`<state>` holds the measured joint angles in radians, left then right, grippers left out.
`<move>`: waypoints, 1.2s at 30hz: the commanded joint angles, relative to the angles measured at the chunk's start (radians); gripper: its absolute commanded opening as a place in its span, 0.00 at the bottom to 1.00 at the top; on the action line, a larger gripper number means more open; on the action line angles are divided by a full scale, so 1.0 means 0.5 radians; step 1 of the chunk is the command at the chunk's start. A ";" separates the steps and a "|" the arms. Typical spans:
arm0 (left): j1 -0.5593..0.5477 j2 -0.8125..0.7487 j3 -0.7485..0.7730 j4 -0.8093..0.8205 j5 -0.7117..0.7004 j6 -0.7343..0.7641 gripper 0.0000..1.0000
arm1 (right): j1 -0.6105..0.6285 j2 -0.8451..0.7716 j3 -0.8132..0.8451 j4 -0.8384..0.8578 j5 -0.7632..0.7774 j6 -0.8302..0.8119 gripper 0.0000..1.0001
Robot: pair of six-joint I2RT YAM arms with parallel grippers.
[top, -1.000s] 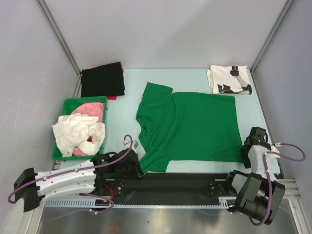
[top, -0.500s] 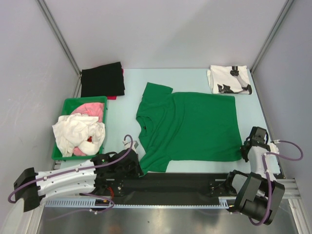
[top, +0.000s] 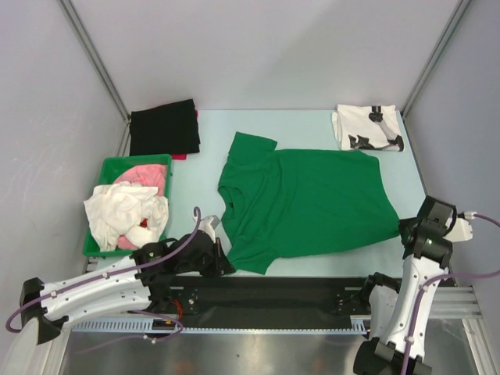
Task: Fold and stack the t-shirts
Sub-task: Fold the tshirt
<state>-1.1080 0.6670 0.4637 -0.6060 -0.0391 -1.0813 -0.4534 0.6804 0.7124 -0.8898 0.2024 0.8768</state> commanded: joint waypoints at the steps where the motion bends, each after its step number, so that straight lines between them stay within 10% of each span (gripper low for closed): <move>1: 0.007 -0.030 0.106 -0.055 0.054 -0.049 0.00 | -0.069 -0.109 0.152 -0.312 0.074 -0.085 0.00; 13: 0.056 0.273 0.502 -0.261 -0.213 0.196 0.01 | -0.109 -0.131 0.220 -0.264 0.139 -0.146 0.00; 36: 1.127 1.733 1.655 -0.092 0.302 1.322 0.00 | 0.109 0.971 0.496 0.368 0.006 -0.211 0.00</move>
<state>-0.5842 1.4757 1.1893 -0.6678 0.0582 -0.5209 -0.4061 1.1297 0.9077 -0.7712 0.1757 0.7589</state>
